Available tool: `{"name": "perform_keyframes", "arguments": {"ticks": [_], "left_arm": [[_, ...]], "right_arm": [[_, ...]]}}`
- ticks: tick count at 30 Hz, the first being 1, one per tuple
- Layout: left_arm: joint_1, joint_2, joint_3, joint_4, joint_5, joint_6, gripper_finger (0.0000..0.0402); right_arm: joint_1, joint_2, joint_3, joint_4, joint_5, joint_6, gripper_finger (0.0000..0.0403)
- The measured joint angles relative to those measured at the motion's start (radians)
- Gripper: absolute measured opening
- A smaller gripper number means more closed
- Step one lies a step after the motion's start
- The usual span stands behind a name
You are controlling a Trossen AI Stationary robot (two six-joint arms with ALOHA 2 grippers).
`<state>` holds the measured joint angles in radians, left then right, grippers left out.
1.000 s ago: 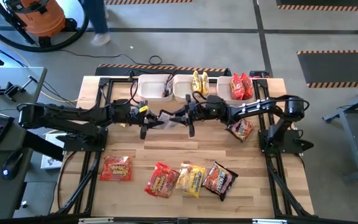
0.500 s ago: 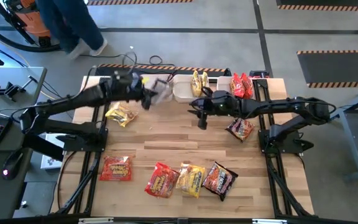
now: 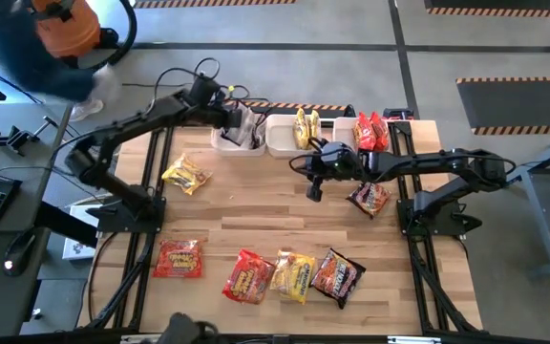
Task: Sort Maruchan noodles
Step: Put the black noodle into the left white bin
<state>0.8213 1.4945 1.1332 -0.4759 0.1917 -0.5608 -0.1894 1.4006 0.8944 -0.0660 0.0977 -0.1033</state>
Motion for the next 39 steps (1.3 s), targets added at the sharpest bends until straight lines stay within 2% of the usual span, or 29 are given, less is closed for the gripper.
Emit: {"name": "perform_keyframes", "arguments": {"ticks": [10, 16, 24, 33, 39], "left_arm": [[0.016, 0.112, 0.037, -0.036, -0.012, -0.089, 0.0014], [-0.006, 0.161, 0.037, 0.029, -0.045, -0.146, 0.0015], [-0.05, 0.22, 0.037, 0.123, -0.048, -0.211, 0.0047], [-0.092, 0.227, 0.037, 0.174, -0.043, -0.15, 0.0082], [-0.078, 0.227, 0.037, 0.196, -0.066, -0.118, 0.0066]], "right_arm": [[0.0, 0.0, 0.0, -0.026, 0.0, -0.011, 0.0002], [0.0, 0.0, 0.0, -0.025, 0.0, -0.021, 0.0002], [0.0, 0.0, 0.0, -0.023, 0.0, -0.021, 0.0002], [0.0, 0.0, 0.0, -0.023, 0.0, -0.029, 0.0002], [0.0, 0.0, 0.0, -0.023, 0.0, -0.029, 0.0002]]}}
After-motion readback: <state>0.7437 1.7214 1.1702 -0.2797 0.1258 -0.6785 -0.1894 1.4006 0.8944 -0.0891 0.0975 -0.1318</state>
